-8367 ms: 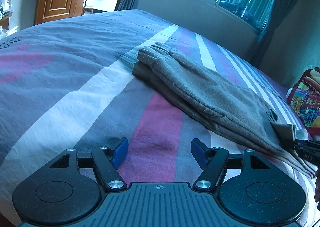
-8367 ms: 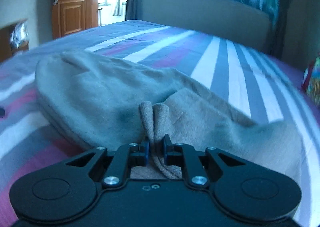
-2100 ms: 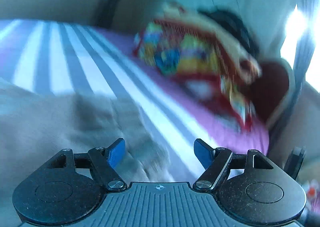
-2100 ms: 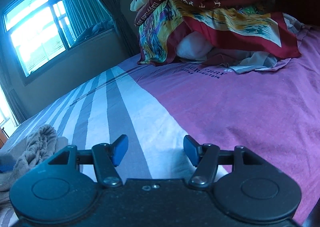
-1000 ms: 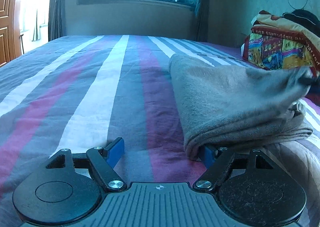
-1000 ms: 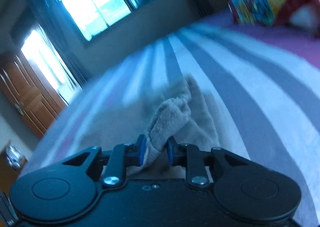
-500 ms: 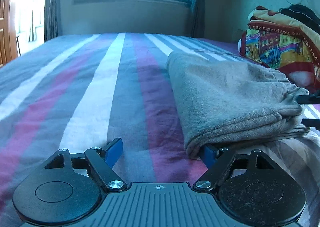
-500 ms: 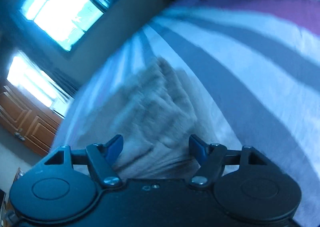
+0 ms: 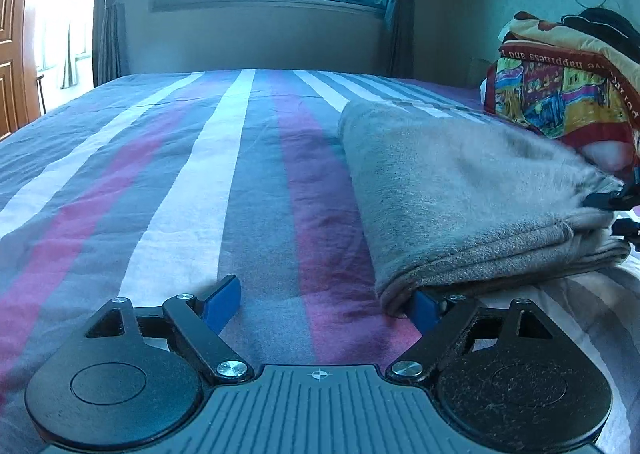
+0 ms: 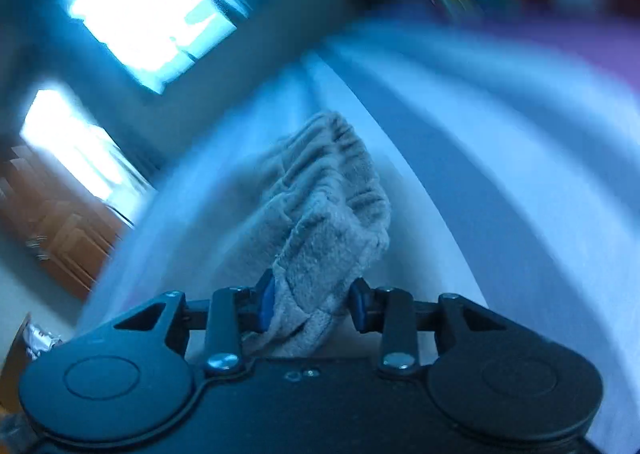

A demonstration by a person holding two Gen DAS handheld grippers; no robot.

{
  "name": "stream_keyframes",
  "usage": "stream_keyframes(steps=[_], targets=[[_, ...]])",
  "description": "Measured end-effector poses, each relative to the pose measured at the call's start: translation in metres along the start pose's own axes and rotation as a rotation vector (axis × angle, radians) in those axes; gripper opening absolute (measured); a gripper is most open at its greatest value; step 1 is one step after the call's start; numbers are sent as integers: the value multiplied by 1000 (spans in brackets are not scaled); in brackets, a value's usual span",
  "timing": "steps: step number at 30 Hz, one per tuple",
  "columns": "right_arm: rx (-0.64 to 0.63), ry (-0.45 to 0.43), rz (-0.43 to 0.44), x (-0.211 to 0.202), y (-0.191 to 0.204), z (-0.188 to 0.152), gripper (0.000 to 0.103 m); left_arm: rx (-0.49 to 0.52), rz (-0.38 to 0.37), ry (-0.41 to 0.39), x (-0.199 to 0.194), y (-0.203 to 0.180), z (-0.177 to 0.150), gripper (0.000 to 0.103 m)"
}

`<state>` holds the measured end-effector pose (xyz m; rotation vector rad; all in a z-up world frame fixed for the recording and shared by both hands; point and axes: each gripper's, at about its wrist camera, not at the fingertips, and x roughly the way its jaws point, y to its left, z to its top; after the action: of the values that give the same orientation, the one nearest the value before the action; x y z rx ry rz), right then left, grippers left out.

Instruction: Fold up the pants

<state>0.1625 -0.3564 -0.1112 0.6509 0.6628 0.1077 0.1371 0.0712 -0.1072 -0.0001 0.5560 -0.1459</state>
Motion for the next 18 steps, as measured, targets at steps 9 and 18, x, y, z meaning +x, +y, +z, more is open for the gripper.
stream_keyframes(steps=[9,18], targets=[[69,-35,23,-2,-20,-10,36,72,9,51,-6,-1,-1,90],[-348,-161,-17,-51,18,21,32,-82,-21,-97,-21,20,69,69]])
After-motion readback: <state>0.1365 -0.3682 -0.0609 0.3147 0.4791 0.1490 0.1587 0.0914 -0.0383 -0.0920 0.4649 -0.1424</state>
